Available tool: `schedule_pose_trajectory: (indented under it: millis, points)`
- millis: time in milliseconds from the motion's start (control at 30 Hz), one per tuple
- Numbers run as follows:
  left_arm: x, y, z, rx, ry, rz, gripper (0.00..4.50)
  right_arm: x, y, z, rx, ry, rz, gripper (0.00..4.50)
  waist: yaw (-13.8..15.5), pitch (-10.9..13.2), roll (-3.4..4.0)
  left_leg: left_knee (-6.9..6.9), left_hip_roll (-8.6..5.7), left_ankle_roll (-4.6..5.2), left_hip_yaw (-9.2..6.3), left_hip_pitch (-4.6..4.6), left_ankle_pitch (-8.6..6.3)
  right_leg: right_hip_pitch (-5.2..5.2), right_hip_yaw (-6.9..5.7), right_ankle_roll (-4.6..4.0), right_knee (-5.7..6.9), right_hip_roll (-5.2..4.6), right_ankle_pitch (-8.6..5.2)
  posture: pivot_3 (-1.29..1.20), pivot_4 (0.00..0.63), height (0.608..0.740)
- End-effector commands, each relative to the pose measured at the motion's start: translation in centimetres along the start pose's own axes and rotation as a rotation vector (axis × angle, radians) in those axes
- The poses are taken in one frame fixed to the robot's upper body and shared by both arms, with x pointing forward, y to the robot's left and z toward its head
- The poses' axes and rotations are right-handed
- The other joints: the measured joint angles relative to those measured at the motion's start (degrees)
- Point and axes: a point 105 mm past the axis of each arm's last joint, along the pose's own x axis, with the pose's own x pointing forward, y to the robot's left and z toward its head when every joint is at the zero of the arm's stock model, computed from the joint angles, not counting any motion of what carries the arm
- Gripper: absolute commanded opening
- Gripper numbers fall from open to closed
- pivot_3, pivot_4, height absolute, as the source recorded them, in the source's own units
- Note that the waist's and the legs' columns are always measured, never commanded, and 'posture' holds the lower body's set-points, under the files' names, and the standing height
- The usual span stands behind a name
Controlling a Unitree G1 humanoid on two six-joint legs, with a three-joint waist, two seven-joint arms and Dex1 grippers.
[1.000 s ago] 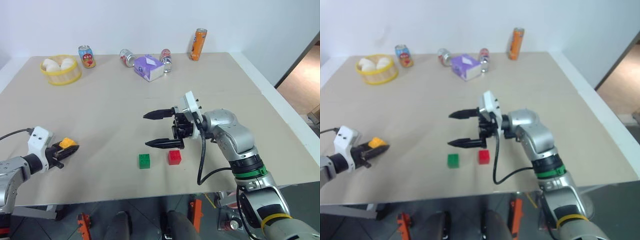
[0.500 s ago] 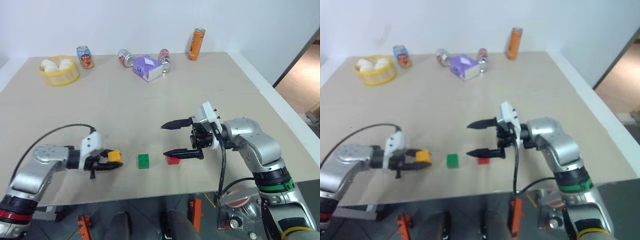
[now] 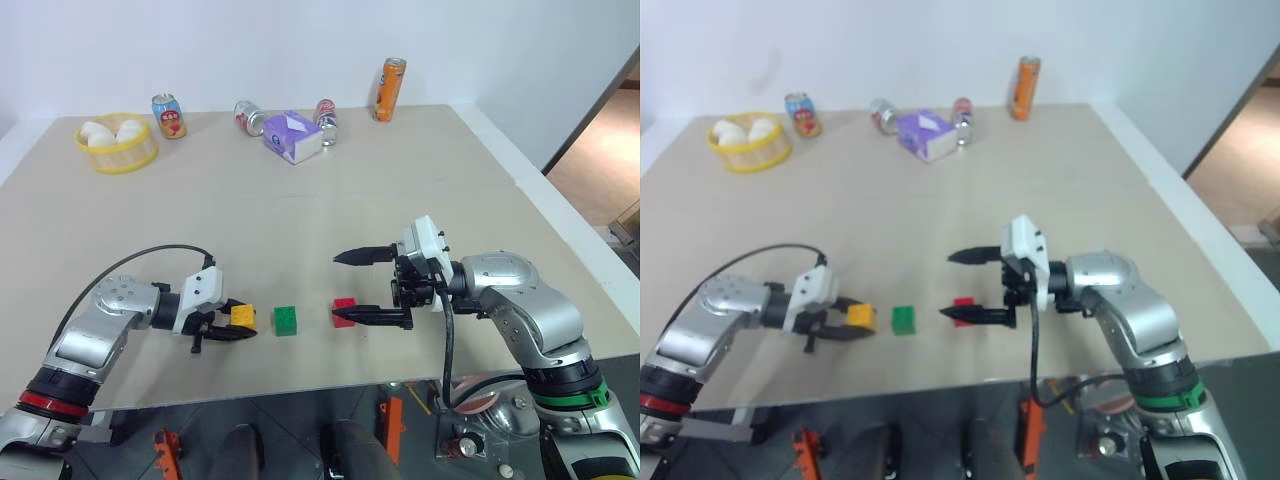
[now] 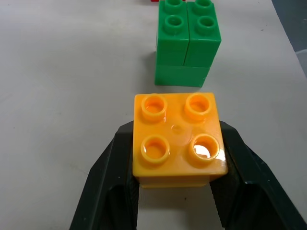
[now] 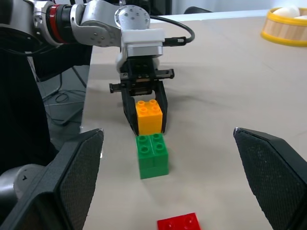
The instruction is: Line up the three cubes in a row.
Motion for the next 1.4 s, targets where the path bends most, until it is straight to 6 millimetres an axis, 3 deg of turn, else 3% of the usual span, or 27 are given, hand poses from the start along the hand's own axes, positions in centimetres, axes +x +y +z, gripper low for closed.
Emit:
schedule_pose_trajectory:
  millis: [33,800,867,1067,1267,1400]
  points:
    - [-1.6,0.3,0.3,0.004,-0.001,0.031,1.36,-0.2,0.1,1.4,-0.053,-0.034,-0.005,4.5,0.0,0.0,0.0,0.0,0.0,0.0,-0.01,0.0,0.0,0.0,0.0,-0.01,0.01,0.0,-0.01,0.0,0.15,0.74]
    - [-2.0,-0.6,-1.8,0.0,0.056,-0.011,1.36,0.4,-0.3,1.5,-0.061,-0.044,0.025,4.5,0.0,0.0,0.0,-0.02,0.04,0.0,0.02,0.04,0.0,-0.01,0.03,-0.07,0.04,0.04,-0.05,0.0,0.15,0.74]
    - [-1.9,-0.6,-1.9,0.01,0.064,-0.019,2.37,0.5,-0.3,1.6,-0.062,-0.045,0.025,4.5,0.0,0.0,0.0,-0.02,0.05,0.0,0.02,0.06,0.0,-0.01,0.03,-0.08,0.08,0.05,-0.05,0.0,0.15,0.74]
    - [-1.9,-0.3,-1.8,0.043,0.072,-0.017,4.32,0.5,-0.3,1.6,-0.061,-0.049,0.023,4.5,0.2,0.0,0.0,0.0,0.04,0.02,0.02,0.11,0.01,0.01,0.05,-0.1,0.15,0.04,-0.06,0.0,0.15,0.74]
    - [-2.0,-0.1,0.2,0.076,0.006,-0.006,4.42,0.4,-0.3,1.7,-0.051,-0.058,0.022,4.5,0.2,0.0,0.0,0.11,0.02,0.08,-0.01,0.16,0.06,0.03,0.06,-0.15,0.16,0.01,0.09,0.0,0.15,0.74]
    - [-2.8,0.3,4.7,0.038,-0.161,0.033,4.42,-0.1,-0.4,2.0,-0.023,-0.093,0.006,4.5,0.2,0.0,-0.02,0.11,0.03,0.09,-0.01,0.13,0.07,0.02,0.06,-0.15,0.16,0.02,0.09,0.0,0.15,0.74]
